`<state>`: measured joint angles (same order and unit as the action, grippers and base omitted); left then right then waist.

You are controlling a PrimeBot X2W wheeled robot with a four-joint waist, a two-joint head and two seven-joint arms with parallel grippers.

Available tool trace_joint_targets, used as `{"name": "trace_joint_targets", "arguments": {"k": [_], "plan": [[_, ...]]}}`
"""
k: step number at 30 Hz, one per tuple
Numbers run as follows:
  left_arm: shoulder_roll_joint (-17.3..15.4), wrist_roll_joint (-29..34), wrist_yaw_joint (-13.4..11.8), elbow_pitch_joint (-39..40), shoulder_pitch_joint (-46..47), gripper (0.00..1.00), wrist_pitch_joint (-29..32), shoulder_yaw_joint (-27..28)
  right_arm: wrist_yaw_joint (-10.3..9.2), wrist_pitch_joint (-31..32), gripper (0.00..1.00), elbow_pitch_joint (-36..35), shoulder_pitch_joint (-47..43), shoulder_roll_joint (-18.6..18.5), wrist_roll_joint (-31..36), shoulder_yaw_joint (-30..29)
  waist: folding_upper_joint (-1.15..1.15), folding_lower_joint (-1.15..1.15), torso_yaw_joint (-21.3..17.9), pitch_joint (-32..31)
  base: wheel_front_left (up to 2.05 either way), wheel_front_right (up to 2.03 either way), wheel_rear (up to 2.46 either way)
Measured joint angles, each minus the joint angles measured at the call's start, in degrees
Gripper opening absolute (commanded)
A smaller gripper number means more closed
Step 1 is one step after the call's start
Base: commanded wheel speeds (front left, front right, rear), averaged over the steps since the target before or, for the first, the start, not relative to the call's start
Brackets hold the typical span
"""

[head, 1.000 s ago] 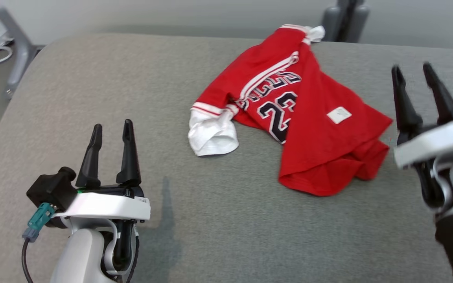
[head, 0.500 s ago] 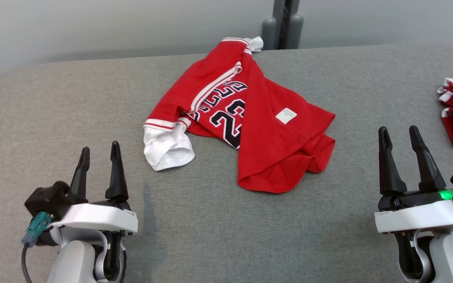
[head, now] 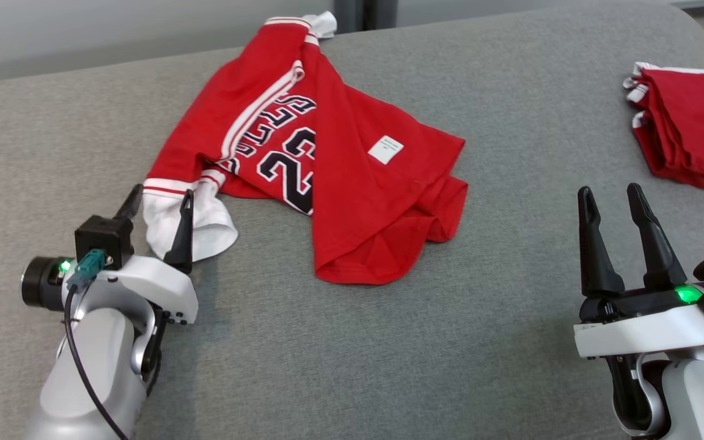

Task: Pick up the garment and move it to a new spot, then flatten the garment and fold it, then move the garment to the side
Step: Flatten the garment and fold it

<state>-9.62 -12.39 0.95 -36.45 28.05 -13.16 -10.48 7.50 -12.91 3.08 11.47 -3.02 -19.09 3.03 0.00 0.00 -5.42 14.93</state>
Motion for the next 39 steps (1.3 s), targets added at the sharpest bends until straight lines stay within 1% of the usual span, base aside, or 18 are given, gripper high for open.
{"name": "trace_joint_targets", "arguments": {"k": [3,11,12,13,16,20,21,24,26,28,31,33,34,35,36,39], "plan": [[-0.9,1.9,0.0,-2.6,2.6,1.00,-0.1,-1.5,0.00,0.0,1.00,0.1,0.2,0.1,0.0,-0.1,0.00,0.00,-1.4,1.0,0.00,0.00,0.00],[-2.5,3.2,-0.3,-9.2,7.5,1.00,1.0,-2.7,0.00,-0.3,1.00,0.9,0.8,0.1,-0.1,-0.2,0.00,0.00,-3.4,2.5,0.00,0.00,0.00],[-2.5,3.1,-0.2,-9.7,7.9,0.40,1.0,-2.7,0.00,-0.3,1.00,0.9,0.9,0.1,-0.2,-0.1,0.00,0.00,-3.5,2.6,0.00,0.00,0.00],[-2.5,3.2,0.0,-10.4,8.3,0.00,1.0,-3.0,0.00,-0.4,1.00,1.1,0.9,0.2,-0.3,-0.1,0.00,0.00,-3.5,2.6,0.00,0.00,0.00],[-2.4,2.9,0.6,-11.5,8.9,0.00,1.0,-3.3,0.00,-0.7,1.00,1.5,0.9,0.1,-0.6,0.1,0.00,0.00,-3.2,2.5,0.00,0.00,0.00],[-2.0,1.0,2.4,-11.7,9.0,0.00,0.5,-2.9,0.00,-0.8,1.00,2.2,0.9,0.2,-1.2,0.4,0.00,0.00,-2.4,2.0,0.00,0.00,0.00],[-2.0,1.0,2.4,-11.7,9.0,0.00,0.5,-2.9,0.00,-0.8,1.00,2.2,0.9,0.2,-1.2,0.4,0.00,0.00,-2.4,2.0,0.00,0.00,0.00],[-0.9,-1.9,5.1,-10.6,8.6,0.00,1.1,-3.2,0.00,-1.2,1.00,3.0,0.9,0.2,-1.7,0.7,0.00,0.00,-1.4,1.3,0.00,0.00,0.00],[0.3,-5.3,6.0,-8.5,7.6,0.00,2.4,-3.4,0.00,-1.3,1.00,3.3,0.9,0.2,-1.7,0.7,0.00,0.00,-0.6,0.8,0.00,0.00,0.00],[0.5,-7.9,6.2,-5.6,6.5,0.00,4.0,-4.0,0.00,-1.3,1.00,3.7,0.9,0.2,-1.9,0.6,0.00,0.00,0.4,0.2,0.00,0.00,0.00],[-0.8,-13.1,6.3,0.8,4.5,0.00,7.1,-5.3,0.00,-1.4,1.00,4.4,0.8,0.2,-2.1,0.9,0.00,0.00,2.1,-0.8,0.00,0.00,0.00],[-2.1,-17.1,6.4,5.7,2.9,0.00,9.5,-5.3,0.00,-1.5,1.00,4.8,0.8,0.3,-2.2,1.3,0.00,0.00,3.2,-1.5,0.00,0.00,0.00],[-2.9,-19.2,6.5,8.1,2.0,0.00,10.8,-4.8,0.00,-1.7,1.00,5.0,0.8,0.2,-2.4,1.4,0.00,0.00,3.7,-1.9,0.00,0.00,0.00],[-4.4,-22.6,6.5,12.2,0.5,0.00,13.7,-2.9,0.00,-1.8,1.00,5.3,0.8,0.2,-2.7,1.5,0.00,0.00,4.6,-2.6,0.00,0.00,0.00],[-5.3,-24.1,6.3,13.9,-0.2,0.00,15.1,-1.6,0.00,-1.8,1.00,5.3,0.8,0.2,-2.8,1.6,0.00,0.00,5.0,-2.8,0.00,0.00,0.00],[-8.8,-25.0,3.2,17.2,-1.8,0.00,18.3,1.3,0.00,-1.8,1.00,5.7,1.0,0.2,-3.2,2.3,0.00,0.00,5.6,-3.2,0.00,0.00,0.00]]}}
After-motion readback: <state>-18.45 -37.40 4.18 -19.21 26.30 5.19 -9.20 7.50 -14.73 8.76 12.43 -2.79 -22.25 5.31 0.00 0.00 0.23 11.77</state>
